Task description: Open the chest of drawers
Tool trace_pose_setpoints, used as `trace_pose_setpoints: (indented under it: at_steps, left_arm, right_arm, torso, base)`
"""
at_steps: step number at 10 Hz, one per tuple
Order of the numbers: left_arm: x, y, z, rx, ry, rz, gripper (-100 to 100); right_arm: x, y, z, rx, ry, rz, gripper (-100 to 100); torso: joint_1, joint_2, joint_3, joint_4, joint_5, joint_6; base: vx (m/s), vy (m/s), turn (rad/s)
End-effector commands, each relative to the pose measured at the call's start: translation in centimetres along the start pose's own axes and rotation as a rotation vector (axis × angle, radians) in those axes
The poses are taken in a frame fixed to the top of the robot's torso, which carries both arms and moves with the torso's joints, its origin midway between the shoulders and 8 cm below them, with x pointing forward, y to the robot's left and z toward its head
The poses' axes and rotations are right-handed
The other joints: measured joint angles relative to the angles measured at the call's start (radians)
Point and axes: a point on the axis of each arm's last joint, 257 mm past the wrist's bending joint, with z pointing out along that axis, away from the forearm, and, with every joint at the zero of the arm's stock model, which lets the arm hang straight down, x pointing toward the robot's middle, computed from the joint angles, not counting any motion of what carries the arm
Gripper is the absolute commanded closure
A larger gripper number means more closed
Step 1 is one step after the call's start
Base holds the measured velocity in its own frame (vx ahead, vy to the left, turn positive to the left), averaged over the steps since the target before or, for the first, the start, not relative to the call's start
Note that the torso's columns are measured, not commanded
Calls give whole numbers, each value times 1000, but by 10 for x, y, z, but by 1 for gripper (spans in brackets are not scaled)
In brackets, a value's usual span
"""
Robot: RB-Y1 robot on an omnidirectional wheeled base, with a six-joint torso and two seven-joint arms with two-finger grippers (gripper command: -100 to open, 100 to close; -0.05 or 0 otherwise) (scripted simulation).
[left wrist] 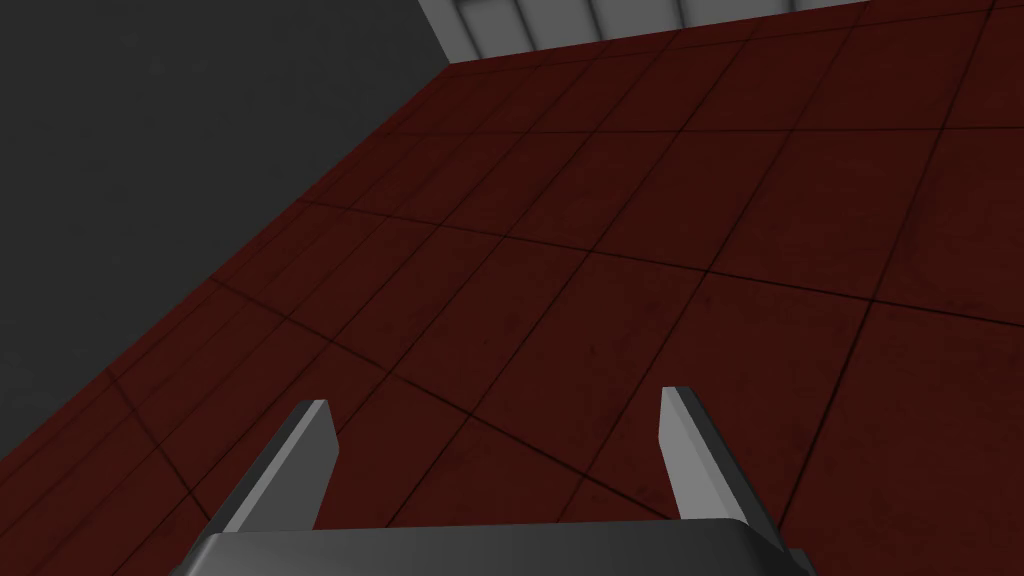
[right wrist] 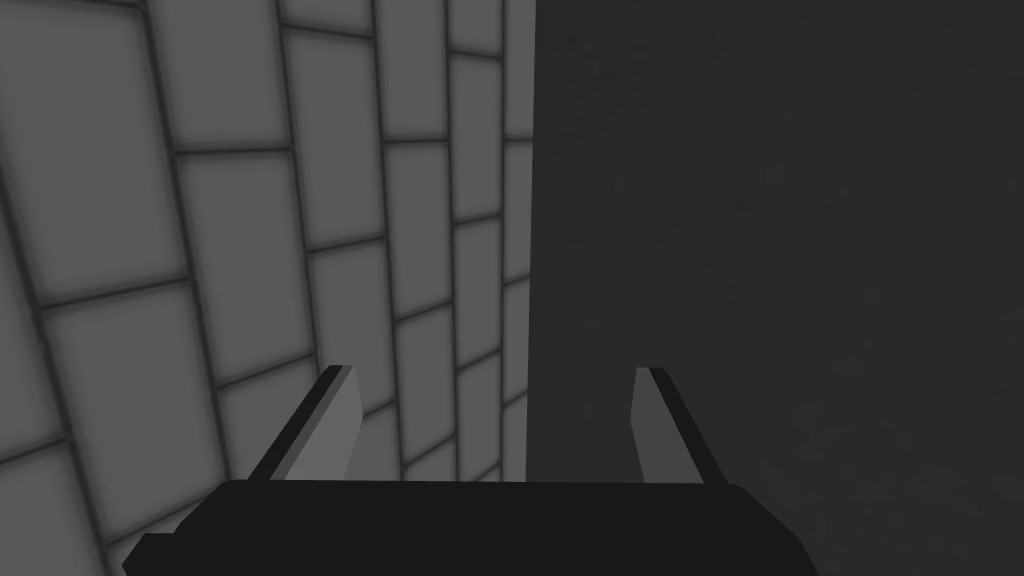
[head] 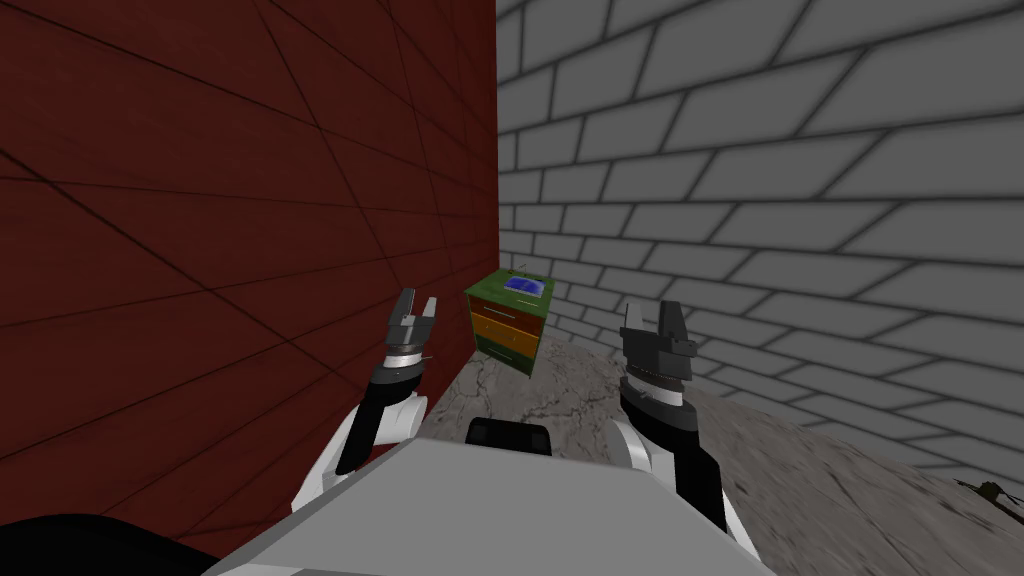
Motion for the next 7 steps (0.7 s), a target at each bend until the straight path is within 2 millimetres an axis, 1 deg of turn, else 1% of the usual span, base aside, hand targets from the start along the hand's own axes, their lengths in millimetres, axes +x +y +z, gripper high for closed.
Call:
trace_pose_setpoints:
  at_steps: [1,3,7]
  left_arm:
    - [0,0,0,0,0,0,0]
    - [0,0,0,0,0,0,0]
    - [0,0,0,0,0,0,0]
  right_arm:
    - [0,0,0,0,0,0,0]
    - [0,0,0,0,0,0,0]
    - [0,0,0,0,0,0,0]
  torso:
    - [0,41,-82,41,0,0]
    - [0,175,-351,176,0,0]
    - [0,470,-939,470,0,0]
  base:
    - [0,0,0]
    - [0,0,0]
    - [0,0,0]
